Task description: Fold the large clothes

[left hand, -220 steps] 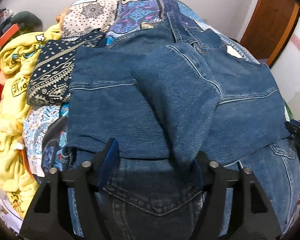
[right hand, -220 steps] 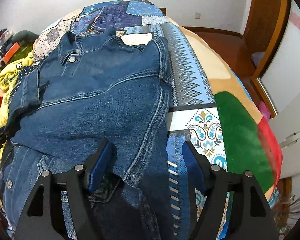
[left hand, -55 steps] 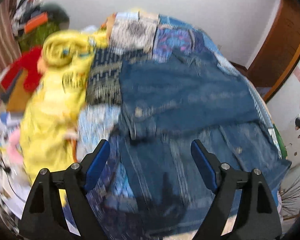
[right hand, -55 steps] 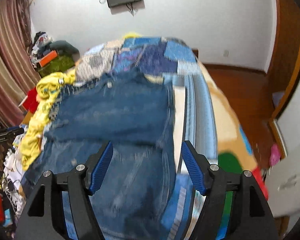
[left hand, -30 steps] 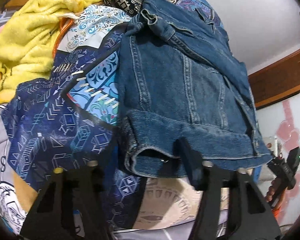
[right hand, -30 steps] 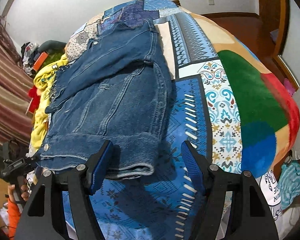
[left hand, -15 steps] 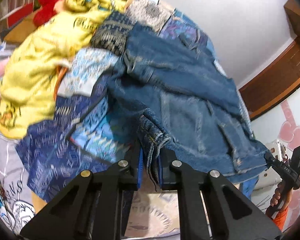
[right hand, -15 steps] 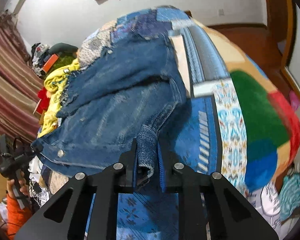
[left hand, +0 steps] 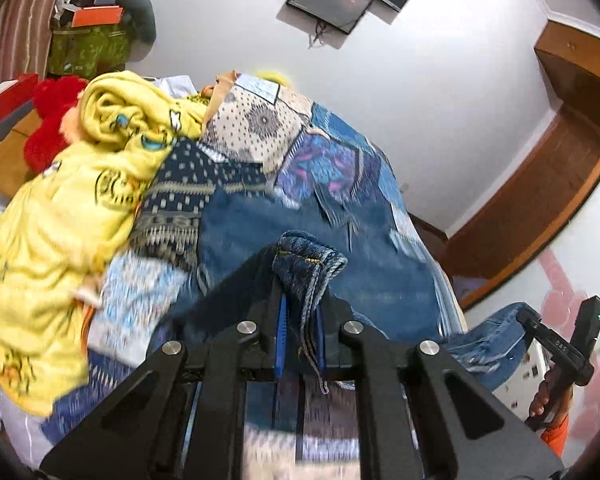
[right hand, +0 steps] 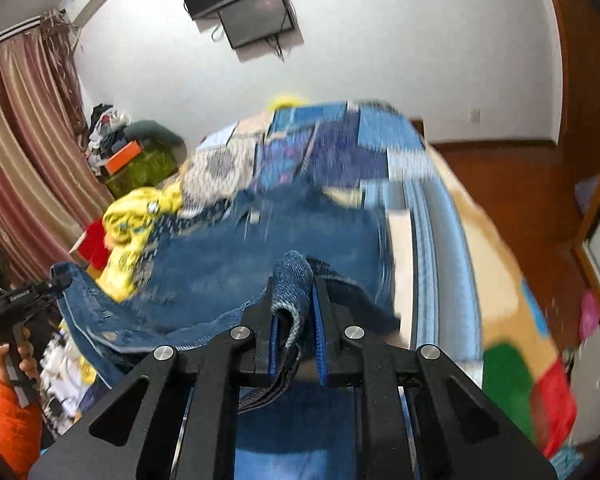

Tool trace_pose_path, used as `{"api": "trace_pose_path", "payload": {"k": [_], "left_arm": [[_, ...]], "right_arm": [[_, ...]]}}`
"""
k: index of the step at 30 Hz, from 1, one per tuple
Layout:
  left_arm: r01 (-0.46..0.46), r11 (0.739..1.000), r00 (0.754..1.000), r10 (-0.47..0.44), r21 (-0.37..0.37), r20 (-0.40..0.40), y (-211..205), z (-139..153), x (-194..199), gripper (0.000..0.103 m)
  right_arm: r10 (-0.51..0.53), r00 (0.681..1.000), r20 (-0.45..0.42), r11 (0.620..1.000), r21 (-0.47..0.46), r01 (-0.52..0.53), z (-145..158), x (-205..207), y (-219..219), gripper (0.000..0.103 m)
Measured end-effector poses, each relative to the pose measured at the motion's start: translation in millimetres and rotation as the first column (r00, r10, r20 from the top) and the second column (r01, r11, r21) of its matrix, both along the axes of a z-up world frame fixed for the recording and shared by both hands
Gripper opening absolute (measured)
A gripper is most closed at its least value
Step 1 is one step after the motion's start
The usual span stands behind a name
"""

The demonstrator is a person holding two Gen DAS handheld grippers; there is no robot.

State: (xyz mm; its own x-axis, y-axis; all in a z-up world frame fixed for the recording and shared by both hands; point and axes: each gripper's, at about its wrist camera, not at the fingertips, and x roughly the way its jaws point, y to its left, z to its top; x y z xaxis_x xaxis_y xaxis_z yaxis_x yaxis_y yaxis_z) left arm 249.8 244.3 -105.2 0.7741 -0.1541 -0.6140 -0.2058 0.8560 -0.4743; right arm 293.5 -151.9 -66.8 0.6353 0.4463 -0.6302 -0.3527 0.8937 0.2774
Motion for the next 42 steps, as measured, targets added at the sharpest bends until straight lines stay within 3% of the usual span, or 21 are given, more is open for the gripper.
{"api": "trace_pose_path", "payload": {"k": [5,10,15,20,25,28,31,33,36,38,42], "left_arm": [[-0.029,0.999,0.999,0.029,-0.026,-0.016,24.3,-5.2,57.2,0.011],[-0.052,0.999,0.996,0.052,-0.001,-0.068,32.9,-25.2,114.8,0.011],[-0.060,0.995,0.982,0.072,0.078,-0.173,33.0,-73.4,165.0,0.011],[-0.063,0.995,0.959,0.080,0.072,-0.271,38.9,-126.7,191.4,0.012],[-0.049,0.995,0.945,0.075,0.088,-0.318,38.8,-155.8,200.4,0.016],[-0.033,0.993,0.941,0.070,0.116,-0.331,34.8,-153.0,202.0,0.017],[0.009,0.987,0.927,0.051,0.160,-0.371,27.9,-141.8,203.1,0.021],[0.027,0.984,0.926,0.042,0.177,-0.374,24.0,-127.7,200.8,0.038],[0.018,0.968,0.954,0.058,0.248,-0.295,18.7,-95.1,186.8,0.063],[0.029,0.961,0.970,0.039,0.275,-0.238,14.1,-71.2,175.3,0.067],[0.088,0.942,0.977,-0.019,0.323,-0.211,-1.9,-46.2,161.5,0.076]], "right_arm": [[-0.004,1.000,0.025,0.999,-0.040,0.005,6.8,59.4,21.2,0.012],[-0.031,1.000,-0.003,0.994,-0.104,0.031,-14.7,123.4,42.4,0.012],[-0.052,0.996,-0.070,0.988,-0.147,0.042,-54.0,172.6,52.2,0.012],[-0.075,0.979,-0.191,0.989,-0.139,0.048,-104.6,209.9,50.2,0.014],[-0.108,0.974,-0.201,0.980,-0.188,0.070,-123.7,221.0,45.0,0.017],[-0.132,0.967,-0.217,0.981,-0.168,0.096,-120.3,223.2,33.6,0.024],[-0.171,0.970,-0.173,0.975,-0.168,0.142,-101.9,216.6,24.4,0.026],[-0.166,0.975,-0.149,0.977,-0.158,0.142,-89.0,209.0,20.7,0.027],[-0.135,0.985,-0.107,0.983,-0.138,0.120,-65.4,192.8,17.7,0.030],[-0.102,0.992,-0.074,0.986,-0.141,0.091,-50.1,176.1,19.8,0.037],[-0.037,0.999,-0.030,0.985,-0.168,0.031,-38.3,151.5,31.8,0.042]]}}
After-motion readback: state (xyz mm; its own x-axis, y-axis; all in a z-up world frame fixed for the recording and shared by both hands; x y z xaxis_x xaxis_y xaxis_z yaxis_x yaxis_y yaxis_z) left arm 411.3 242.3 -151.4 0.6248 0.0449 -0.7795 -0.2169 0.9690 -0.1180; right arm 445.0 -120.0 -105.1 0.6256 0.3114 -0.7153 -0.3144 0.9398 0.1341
